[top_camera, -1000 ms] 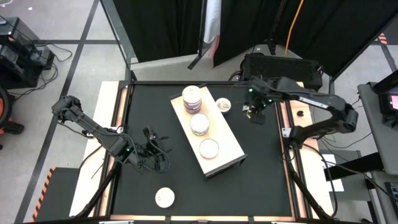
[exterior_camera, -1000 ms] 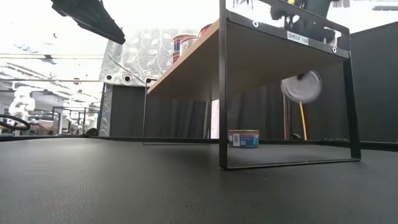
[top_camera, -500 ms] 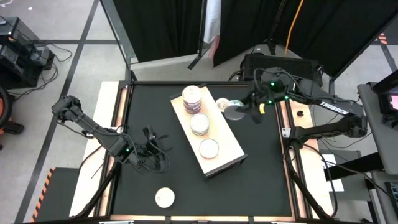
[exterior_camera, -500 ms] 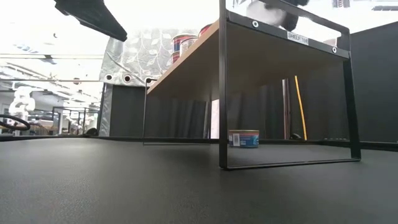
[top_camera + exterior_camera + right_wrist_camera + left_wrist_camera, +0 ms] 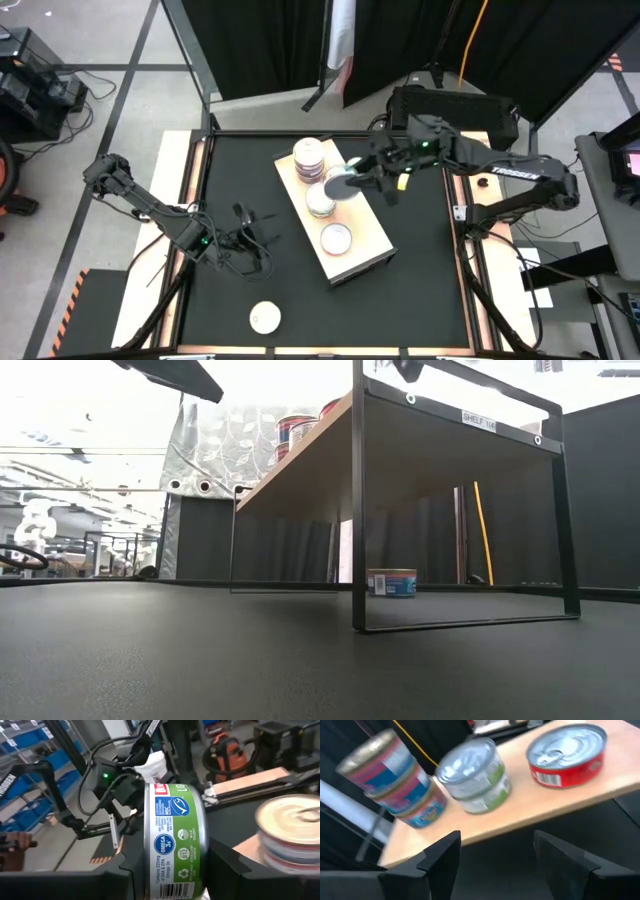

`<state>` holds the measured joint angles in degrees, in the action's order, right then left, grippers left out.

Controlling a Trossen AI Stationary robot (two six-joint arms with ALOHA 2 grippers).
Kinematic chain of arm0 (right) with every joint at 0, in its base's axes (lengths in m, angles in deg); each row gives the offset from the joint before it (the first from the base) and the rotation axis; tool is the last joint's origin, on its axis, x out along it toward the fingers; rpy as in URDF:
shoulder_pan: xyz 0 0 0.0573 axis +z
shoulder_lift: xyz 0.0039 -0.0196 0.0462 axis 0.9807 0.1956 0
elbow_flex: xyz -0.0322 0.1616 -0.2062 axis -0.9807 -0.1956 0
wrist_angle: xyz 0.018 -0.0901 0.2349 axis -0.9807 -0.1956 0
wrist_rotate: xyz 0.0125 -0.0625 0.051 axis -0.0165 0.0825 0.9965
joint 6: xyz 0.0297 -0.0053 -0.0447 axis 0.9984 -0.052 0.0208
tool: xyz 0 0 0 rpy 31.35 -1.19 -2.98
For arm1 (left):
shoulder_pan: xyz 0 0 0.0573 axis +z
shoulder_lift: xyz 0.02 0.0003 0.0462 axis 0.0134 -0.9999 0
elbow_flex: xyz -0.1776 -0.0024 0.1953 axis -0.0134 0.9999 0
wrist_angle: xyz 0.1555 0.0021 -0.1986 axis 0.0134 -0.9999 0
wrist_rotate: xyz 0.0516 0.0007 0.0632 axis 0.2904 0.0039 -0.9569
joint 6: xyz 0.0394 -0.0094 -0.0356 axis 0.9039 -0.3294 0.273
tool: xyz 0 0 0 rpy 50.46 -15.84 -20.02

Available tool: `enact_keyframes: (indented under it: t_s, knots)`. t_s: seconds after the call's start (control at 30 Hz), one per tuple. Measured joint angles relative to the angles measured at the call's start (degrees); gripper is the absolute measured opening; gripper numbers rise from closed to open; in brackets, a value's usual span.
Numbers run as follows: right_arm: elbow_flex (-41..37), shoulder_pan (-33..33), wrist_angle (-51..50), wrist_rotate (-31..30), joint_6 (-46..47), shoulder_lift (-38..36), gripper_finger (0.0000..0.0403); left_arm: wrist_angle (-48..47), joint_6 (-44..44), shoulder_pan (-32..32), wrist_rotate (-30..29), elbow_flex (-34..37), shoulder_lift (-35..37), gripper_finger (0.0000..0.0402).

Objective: Stack canned seafood by type on shelf
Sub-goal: Stack the green tuna can on top of the green tuna cans on the shelf

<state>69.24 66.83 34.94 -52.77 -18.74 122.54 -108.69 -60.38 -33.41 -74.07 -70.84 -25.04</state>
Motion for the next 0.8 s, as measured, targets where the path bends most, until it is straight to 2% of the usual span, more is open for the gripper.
enact_keyframes:
  t_s: [0.33,0.57,0.8]
  knots:
    - [0.0,2.8,7.6,-0.4,13.6,9.8,0.0146,2.1,13.6,0.0,-13.7,-2.6,0.5,0.0254]
    - [0.0,1.1,8.8,-2.0,18.5,14.7,0.0146,1.3,14.8,-0.3,-14.0,-3.2,0.5,0.0254]
    - [0.0,-0.2,5.9,-1.8,19.2,15.7,0.0146,-0.2,15.1,-2.4,-14.0,-3.2,0.6,0.0254]
